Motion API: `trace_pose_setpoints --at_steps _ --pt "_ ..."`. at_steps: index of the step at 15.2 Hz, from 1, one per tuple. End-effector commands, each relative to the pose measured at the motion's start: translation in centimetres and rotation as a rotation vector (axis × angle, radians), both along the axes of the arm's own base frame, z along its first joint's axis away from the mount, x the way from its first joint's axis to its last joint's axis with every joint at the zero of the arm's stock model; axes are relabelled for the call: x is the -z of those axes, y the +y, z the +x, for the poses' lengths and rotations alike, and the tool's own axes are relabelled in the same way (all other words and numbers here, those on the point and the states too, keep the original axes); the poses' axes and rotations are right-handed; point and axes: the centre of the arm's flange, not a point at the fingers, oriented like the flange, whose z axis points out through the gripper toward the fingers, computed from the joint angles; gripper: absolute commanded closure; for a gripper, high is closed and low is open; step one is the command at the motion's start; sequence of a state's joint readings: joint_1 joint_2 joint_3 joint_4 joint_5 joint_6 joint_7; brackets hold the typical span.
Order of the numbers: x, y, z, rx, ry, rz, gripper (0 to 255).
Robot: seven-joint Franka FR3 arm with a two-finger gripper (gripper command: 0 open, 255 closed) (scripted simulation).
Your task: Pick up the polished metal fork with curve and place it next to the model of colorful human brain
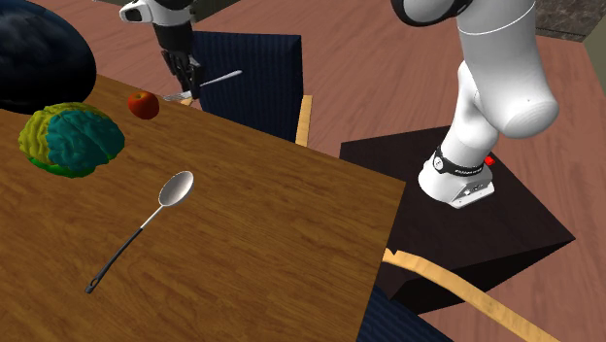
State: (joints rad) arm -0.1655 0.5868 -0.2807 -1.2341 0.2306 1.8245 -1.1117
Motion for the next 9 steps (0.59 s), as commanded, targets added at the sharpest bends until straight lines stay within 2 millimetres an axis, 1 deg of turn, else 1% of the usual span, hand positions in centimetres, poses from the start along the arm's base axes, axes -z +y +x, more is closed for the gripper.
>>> trace_pose_setpoints --at_steps 1,9 --pt "1.1 0.0 0.0 0.0 0.0 0.0 255" --pt "5.3 0.0 0.0 0.0 0.0 0.0 255"
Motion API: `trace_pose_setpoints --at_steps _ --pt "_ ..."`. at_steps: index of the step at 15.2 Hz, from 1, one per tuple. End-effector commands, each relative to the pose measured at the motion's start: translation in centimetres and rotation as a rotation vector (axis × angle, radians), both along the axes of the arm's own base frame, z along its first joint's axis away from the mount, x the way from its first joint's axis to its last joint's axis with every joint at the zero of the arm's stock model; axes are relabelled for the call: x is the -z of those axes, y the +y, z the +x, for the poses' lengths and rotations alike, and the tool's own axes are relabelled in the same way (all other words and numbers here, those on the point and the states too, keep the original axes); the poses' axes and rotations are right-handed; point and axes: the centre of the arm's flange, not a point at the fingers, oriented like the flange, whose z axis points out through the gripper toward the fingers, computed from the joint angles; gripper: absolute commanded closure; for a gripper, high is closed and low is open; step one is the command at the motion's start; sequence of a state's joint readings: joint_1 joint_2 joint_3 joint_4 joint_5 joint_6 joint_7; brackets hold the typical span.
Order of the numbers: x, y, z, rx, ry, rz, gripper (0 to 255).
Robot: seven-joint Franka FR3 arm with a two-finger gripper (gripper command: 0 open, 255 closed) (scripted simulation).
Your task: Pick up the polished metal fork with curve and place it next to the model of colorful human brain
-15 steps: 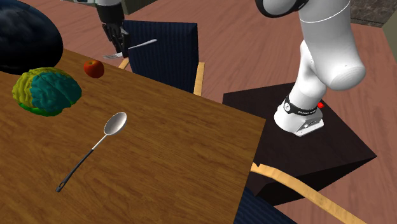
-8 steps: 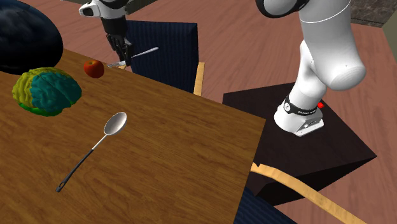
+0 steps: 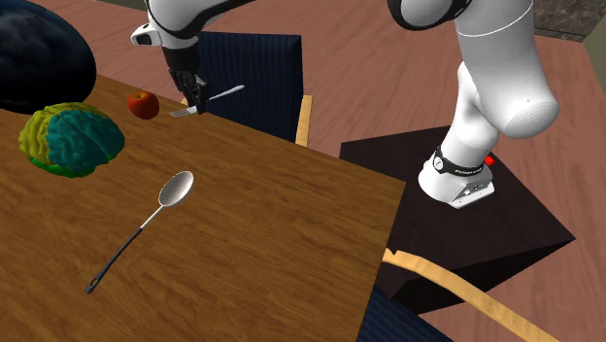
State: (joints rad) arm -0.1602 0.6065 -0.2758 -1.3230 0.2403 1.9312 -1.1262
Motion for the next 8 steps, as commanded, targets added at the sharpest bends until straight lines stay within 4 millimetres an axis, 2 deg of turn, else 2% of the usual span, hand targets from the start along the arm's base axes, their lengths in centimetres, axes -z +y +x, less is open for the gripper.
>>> trace_pose_setpoints --at_steps 1,8 --pt "1.1 0.1 0.0 0.0 0.0 0.0 255" --pt "4.8 0.1 0.0 0.0 0.0 0.0 255"
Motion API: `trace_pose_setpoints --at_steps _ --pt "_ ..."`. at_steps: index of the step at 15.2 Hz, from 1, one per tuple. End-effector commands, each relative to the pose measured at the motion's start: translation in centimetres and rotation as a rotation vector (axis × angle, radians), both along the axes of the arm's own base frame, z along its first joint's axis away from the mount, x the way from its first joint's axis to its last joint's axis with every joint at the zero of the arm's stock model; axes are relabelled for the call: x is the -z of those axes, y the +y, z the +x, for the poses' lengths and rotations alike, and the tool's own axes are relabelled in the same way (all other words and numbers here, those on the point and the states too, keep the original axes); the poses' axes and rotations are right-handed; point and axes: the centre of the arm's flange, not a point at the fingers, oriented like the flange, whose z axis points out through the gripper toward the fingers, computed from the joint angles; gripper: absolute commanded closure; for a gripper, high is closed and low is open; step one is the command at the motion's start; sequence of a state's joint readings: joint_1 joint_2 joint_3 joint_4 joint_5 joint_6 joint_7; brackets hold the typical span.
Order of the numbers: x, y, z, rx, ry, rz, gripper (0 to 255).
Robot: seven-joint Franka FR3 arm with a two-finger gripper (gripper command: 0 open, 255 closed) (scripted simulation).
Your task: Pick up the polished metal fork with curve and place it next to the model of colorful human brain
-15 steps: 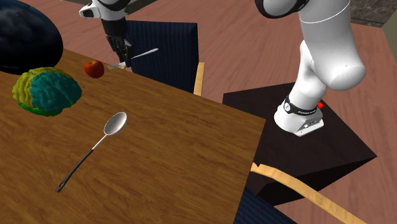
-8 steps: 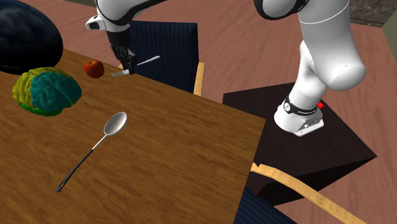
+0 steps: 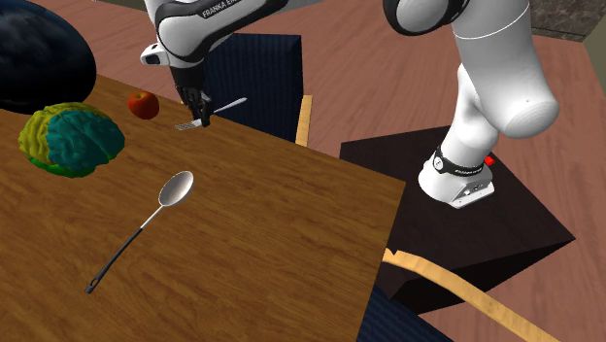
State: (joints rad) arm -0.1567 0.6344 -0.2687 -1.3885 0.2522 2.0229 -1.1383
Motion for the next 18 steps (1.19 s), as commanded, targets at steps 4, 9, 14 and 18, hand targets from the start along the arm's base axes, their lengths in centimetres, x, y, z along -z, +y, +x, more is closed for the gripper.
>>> trace_pose_setpoints --at_steps 4,9,14,18 --pt "0.8 0.0 0.0 0.0 0.0 0.0 255" --pt "0.8 0.0 0.0 0.0 0.0 0.0 255" --pt "0.8 0.0 0.0 0.0 0.0 0.0 0" --pt "-3.1 -0.2 -0.2 0.0 0.0 0.0 0"
